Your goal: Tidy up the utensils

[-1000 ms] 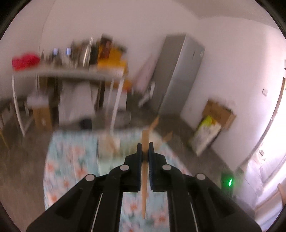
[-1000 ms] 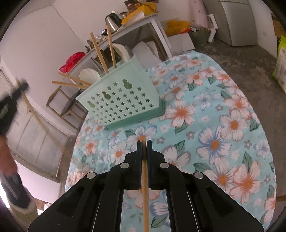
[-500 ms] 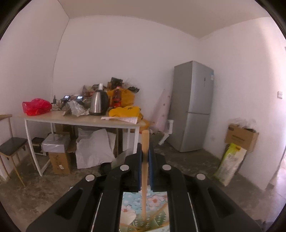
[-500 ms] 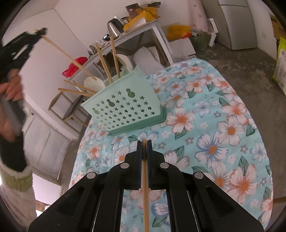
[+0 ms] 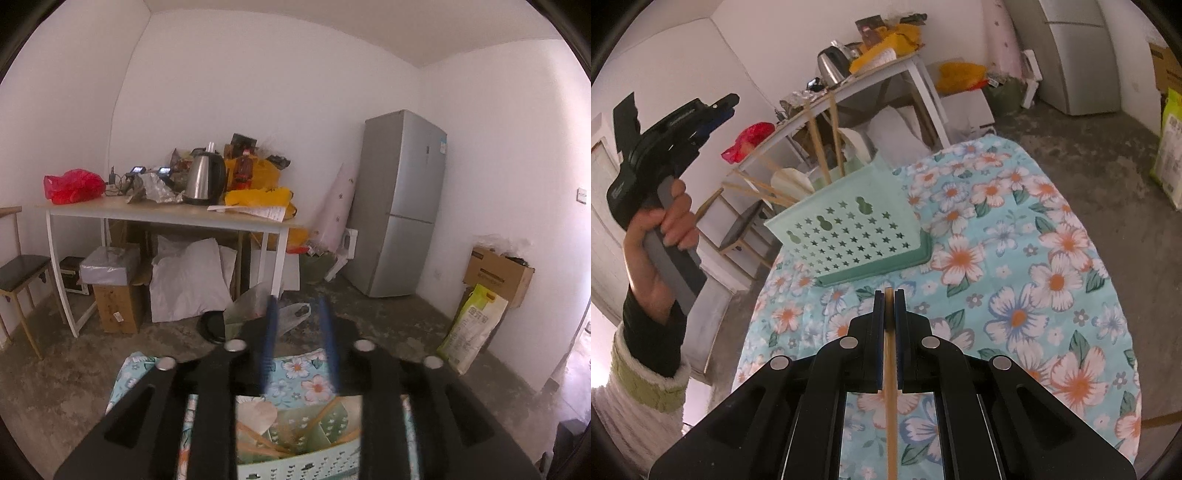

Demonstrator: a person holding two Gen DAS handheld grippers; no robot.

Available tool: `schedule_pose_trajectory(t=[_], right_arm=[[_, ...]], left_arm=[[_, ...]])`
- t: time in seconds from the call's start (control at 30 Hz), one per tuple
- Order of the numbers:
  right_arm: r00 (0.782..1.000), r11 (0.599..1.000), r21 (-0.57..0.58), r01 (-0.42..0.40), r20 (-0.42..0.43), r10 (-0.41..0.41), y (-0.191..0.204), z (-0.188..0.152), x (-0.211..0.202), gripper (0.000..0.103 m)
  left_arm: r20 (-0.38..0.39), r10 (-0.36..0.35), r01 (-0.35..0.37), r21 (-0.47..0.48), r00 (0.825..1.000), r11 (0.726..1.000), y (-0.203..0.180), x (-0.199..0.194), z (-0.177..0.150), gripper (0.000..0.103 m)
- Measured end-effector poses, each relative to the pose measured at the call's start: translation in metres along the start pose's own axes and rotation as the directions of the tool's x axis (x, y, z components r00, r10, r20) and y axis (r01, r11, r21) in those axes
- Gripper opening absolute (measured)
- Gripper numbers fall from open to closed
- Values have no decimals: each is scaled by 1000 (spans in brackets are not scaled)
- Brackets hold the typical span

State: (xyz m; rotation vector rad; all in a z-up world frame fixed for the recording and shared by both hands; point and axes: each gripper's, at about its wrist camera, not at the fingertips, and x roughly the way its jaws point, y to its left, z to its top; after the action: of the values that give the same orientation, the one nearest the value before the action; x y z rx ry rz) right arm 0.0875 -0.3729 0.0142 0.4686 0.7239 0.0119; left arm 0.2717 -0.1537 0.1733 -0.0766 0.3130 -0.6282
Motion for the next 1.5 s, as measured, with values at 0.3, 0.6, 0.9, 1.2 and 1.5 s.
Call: schedule_pose_trajectory(t=[0.3,0.6,0.9,1.2,1.5], right_arm=[[994,993,-115,-20,102,32,38,36,-27,3],[940,957,-286,-41,313,134,104,122,-56,3],[872,928,-363,82,477,109,152,179,-44,3],[918,908,-390,155,397,14,133,143,31,4],[892,966,-252,55,447,66,83,90,-38,29]], left_arm=[[14,-5,5,-5,1000,1000,20,-76,-7,58],[-147,34,-44,-65,989,997,52,-134,-79,85],[-235,103,-127,-88,967,988,65,-170,-141,97],[-227,118,-141,-88,967,986,58,-171,-148,97],[-235,111,-129,-64,966,990,49,-158,-145,97]])
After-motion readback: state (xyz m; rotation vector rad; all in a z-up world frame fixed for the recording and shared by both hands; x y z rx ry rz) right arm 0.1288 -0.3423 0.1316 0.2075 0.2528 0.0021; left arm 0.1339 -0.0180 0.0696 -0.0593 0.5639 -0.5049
